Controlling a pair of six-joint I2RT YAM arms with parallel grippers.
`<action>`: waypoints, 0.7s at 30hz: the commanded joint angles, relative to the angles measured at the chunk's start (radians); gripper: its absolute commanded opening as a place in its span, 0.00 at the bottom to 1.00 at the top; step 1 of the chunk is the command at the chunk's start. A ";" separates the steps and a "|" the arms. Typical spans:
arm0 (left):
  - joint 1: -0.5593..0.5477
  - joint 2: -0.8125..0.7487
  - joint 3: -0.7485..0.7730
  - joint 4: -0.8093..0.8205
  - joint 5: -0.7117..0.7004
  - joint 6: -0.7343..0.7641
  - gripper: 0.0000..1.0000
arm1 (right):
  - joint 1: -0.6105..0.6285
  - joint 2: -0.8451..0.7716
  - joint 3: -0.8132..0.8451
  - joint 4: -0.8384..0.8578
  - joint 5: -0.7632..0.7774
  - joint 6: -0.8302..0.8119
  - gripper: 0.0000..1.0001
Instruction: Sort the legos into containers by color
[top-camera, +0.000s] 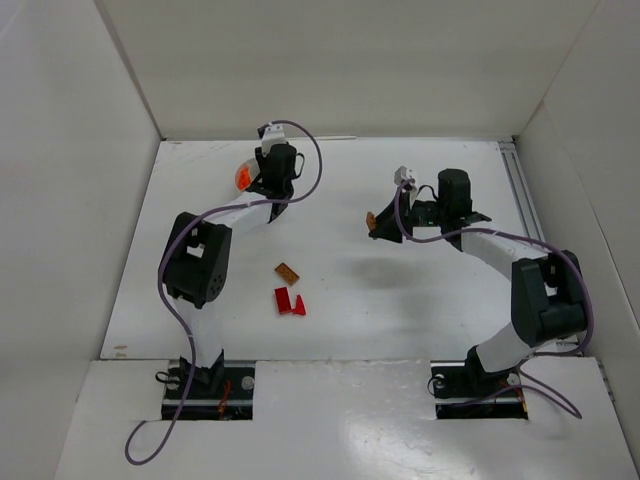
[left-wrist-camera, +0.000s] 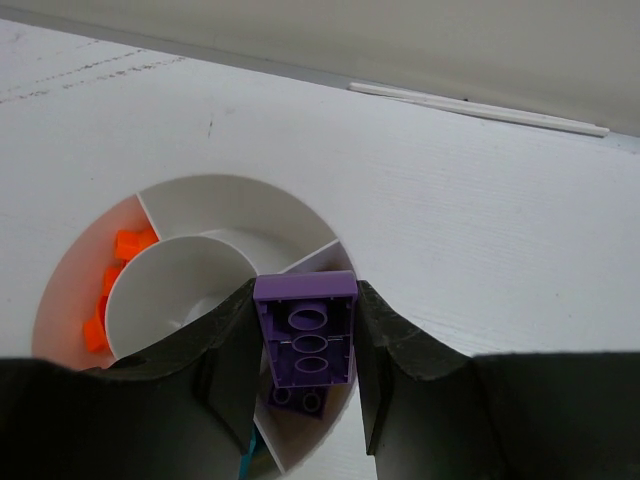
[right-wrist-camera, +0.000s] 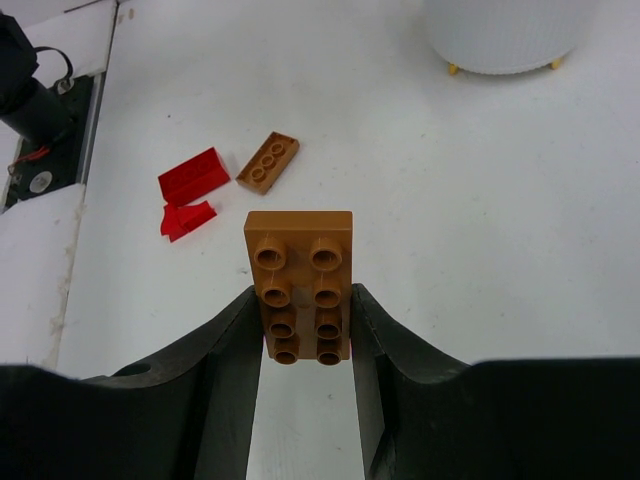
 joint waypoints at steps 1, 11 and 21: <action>0.004 -0.013 -0.031 0.156 0.029 0.056 0.00 | -0.008 0.002 0.031 0.007 -0.068 -0.037 0.00; -0.006 0.005 -0.081 0.273 0.036 0.160 0.07 | -0.008 0.011 0.031 0.007 -0.077 -0.048 0.00; -0.017 -0.031 -0.120 0.216 0.050 0.139 0.26 | -0.008 0.020 0.040 0.007 -0.077 -0.048 0.00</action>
